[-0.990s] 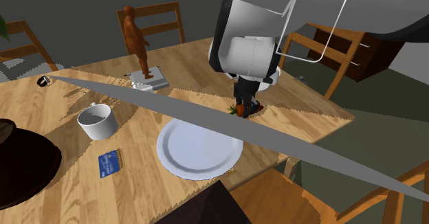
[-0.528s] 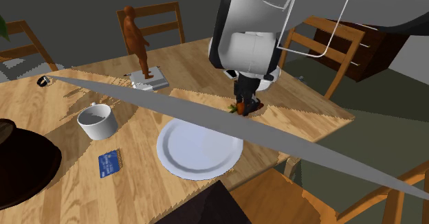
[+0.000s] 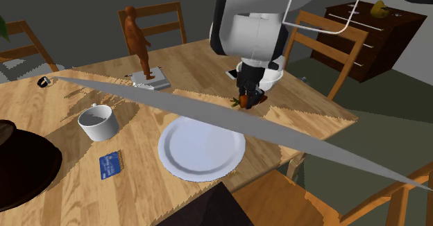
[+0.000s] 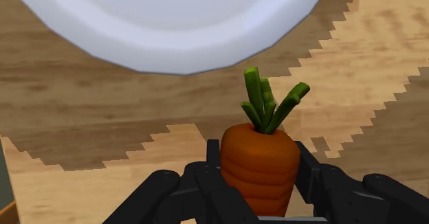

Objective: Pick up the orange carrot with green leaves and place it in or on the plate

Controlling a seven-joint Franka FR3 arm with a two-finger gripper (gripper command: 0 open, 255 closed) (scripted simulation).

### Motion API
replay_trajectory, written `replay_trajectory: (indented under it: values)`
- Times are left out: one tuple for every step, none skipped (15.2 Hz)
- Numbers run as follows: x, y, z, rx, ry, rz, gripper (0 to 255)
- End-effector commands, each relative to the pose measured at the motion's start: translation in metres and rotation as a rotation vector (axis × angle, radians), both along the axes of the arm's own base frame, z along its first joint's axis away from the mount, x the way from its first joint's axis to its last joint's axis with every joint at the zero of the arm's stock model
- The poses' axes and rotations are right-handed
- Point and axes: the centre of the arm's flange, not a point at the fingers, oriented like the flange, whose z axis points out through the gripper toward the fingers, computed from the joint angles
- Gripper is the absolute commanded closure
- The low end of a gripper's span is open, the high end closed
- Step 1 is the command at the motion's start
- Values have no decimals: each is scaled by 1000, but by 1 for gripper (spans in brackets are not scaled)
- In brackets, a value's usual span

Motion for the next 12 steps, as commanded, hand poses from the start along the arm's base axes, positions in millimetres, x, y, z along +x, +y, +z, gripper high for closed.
replay_trajectory:
  values:
    - [1, -1, 11, 0, 0, 0, 255]
    - [1, -1, 16, 0, 0, 0, 255]
    - [1, -1, 22, 0, 0, 0, 255]
    - [1, -1, 27, 0, 0, 0, 255]
    - [1, -1, 32, 0, 0, 0, 255]
    - [1, -1, 38, 0, 0, 0, 255]
    - [1, -1, 38, 0, 0, 0, 255]
    - [-13, -2, 38, 0, 0, 0, 255]
    - [-26, -3, 38, 0, 0, 0, 255]
    - [-39, -4, 39, 0, 0, 0, 255]
    - [-52, -5, 39, 0, 0, 0, 255]
    - [-65, -6, 39, 0, 0, 0, 255]
